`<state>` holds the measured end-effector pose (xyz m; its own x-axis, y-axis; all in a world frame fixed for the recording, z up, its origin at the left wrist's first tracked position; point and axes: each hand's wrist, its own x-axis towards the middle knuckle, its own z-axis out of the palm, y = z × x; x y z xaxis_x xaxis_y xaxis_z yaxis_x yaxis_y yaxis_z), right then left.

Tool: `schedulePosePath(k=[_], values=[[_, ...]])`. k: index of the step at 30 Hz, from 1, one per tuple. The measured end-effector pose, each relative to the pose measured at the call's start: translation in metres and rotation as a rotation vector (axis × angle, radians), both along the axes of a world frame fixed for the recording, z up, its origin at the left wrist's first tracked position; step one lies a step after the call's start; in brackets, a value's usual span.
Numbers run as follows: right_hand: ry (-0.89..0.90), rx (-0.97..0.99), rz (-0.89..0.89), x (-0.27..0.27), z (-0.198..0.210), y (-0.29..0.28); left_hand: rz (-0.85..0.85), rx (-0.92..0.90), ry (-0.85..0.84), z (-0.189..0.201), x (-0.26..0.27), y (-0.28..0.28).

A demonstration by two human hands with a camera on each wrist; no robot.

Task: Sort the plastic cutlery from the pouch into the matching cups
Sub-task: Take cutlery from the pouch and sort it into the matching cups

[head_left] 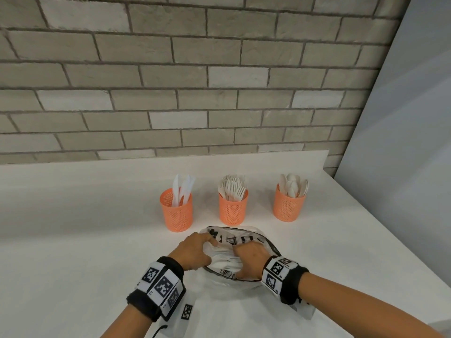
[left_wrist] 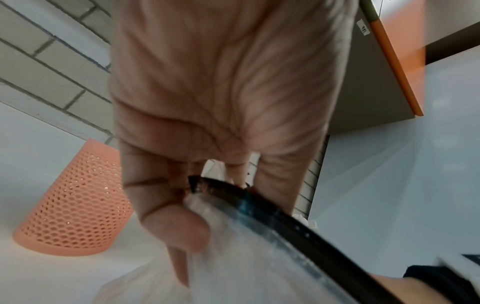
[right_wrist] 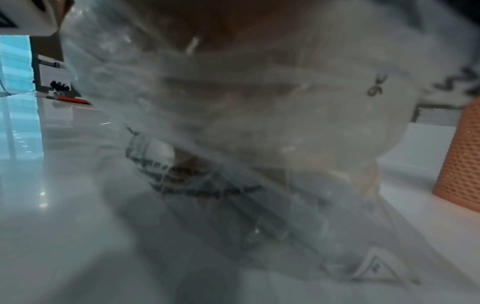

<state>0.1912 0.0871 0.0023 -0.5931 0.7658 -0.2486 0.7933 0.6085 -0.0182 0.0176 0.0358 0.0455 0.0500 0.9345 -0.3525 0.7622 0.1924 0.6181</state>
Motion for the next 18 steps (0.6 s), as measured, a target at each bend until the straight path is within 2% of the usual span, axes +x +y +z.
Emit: schedulePosePath(k=[6, 18], values=[[0.056, -0.016, 0.052, 0.001, -0.007, -0.002, 0.019, -0.010, -0.018, 0.003, 0.005, 0.002], [0.067, -0.060, 0.019, 0.001, -0.013, -0.007, 0.034, -0.032, -0.021, 0.014, 0.008, 0.005]])
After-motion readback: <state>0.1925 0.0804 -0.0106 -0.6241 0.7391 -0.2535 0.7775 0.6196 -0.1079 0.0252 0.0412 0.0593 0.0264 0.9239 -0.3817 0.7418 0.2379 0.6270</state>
